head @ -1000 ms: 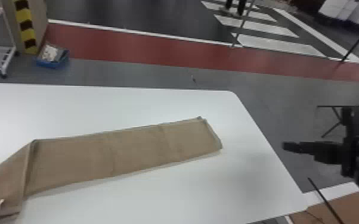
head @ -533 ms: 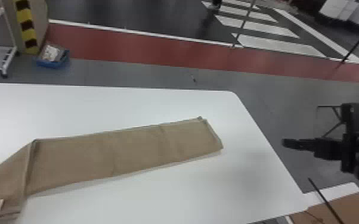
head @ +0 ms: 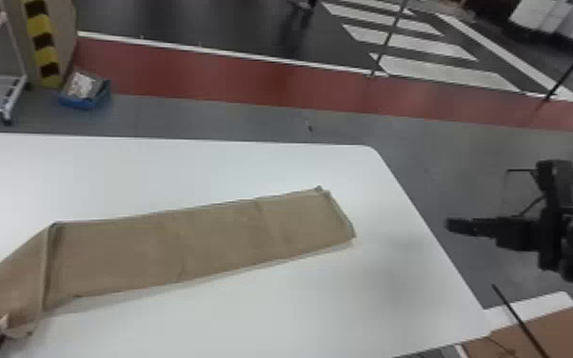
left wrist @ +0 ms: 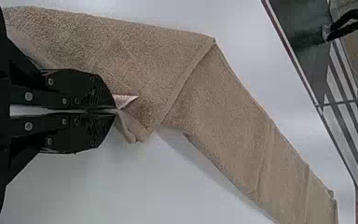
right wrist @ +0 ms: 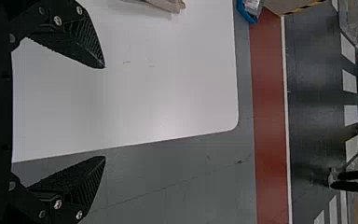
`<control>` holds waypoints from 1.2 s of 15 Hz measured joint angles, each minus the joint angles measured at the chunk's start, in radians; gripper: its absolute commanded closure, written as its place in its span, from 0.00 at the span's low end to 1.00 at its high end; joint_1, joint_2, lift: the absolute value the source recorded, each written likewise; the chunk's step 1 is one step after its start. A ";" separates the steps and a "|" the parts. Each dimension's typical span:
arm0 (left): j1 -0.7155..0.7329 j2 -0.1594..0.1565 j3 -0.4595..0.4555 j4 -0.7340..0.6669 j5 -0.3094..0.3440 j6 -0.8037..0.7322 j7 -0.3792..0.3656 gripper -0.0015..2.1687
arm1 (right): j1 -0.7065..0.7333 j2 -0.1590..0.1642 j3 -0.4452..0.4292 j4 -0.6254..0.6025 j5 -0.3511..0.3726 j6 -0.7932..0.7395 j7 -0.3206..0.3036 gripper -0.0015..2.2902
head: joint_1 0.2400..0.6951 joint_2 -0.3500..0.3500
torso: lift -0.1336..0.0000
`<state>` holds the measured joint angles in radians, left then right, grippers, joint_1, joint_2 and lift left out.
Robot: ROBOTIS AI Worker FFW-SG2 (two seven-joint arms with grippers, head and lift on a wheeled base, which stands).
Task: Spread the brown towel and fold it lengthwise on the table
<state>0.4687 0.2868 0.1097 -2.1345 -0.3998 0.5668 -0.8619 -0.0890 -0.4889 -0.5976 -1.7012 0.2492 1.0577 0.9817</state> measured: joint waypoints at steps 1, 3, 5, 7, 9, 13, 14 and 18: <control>0.001 0.000 0.012 -0.009 0.009 0.001 -0.008 0.66 | -0.002 0.002 0.004 0.000 0.001 0.000 0.000 0.09 | 1.00 0.00 | 0.07; 0.002 0.000 0.057 -0.041 0.053 0.020 -0.046 0.66 | -0.002 0.006 0.007 0.000 0.003 -0.002 0.000 0.09 | 1.00 0.00 | 0.07; -0.016 0.004 0.112 -0.080 0.114 0.092 -0.093 0.66 | 0.000 0.009 0.008 0.000 0.004 -0.003 0.000 0.09 | 1.00 0.00 | 0.07; -0.063 0.006 0.149 -0.098 0.150 0.167 -0.118 0.66 | 0.004 0.018 0.011 -0.001 0.006 -0.003 0.000 0.09 | 1.00 0.00 | 0.07; -0.124 0.006 0.154 -0.094 0.156 0.221 -0.120 0.66 | 0.008 0.028 0.018 -0.008 0.011 -0.003 0.000 0.09 | 1.00 0.00 | 0.07; -0.312 0.005 0.147 0.038 0.144 0.260 -0.104 0.66 | 0.030 0.053 0.025 -0.054 0.021 0.012 0.000 0.09 | 1.00 0.09 | 0.07; -0.355 0.009 0.149 0.086 0.142 0.261 -0.097 0.66 | 0.036 0.059 0.025 -0.065 0.022 0.016 0.000 0.09 | 1.00 0.11 | 0.07; -0.483 0.027 0.153 0.286 0.138 0.258 -0.030 0.66 | 0.063 0.092 0.013 -0.104 0.027 0.023 0.000 0.09 | 1.00 0.22 | 0.07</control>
<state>-0.0147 0.3135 0.2625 -1.8488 -0.2621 0.8250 -0.8917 -0.0262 -0.3968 -0.5843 -1.8048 0.2763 1.0812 0.9817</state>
